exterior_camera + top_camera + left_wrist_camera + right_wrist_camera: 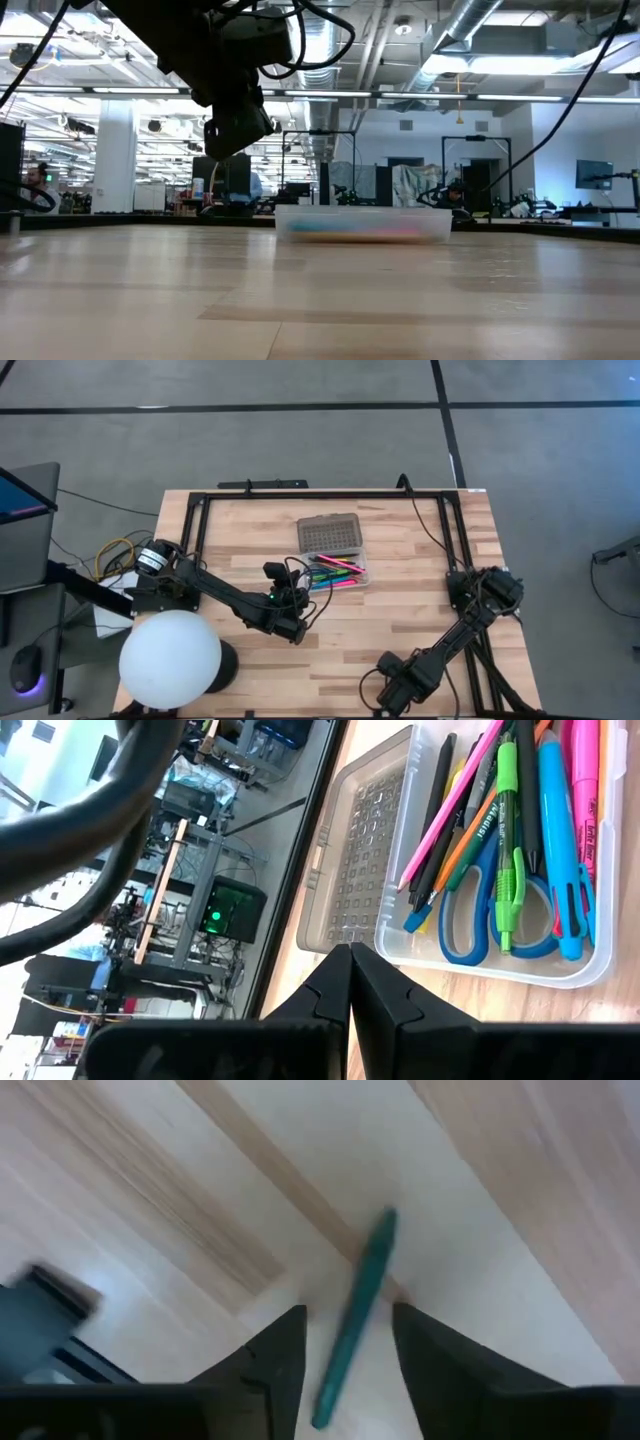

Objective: Pick & place school supplies into a supply box
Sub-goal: Put the green crayon into the supply box

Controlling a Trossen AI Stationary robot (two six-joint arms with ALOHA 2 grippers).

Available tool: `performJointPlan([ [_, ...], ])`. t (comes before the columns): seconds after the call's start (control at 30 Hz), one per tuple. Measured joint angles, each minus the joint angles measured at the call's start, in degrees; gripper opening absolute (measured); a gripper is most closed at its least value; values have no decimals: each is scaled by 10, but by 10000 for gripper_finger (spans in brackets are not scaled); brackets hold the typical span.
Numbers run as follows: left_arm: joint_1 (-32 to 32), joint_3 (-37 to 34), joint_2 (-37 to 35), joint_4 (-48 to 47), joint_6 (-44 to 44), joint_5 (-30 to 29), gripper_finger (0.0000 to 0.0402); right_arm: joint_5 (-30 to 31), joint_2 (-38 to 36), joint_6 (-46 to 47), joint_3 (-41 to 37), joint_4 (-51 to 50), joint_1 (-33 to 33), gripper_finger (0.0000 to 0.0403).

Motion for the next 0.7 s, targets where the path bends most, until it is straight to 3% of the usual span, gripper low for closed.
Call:
performJointPlan([
  [0.2,0,0,0,0,0,0,0,-78,0,31,-2,-43,18,109],
  [0.7,0,0,0,0,0,0,0,-66,-2,-18,-19,-32,17,69],
])
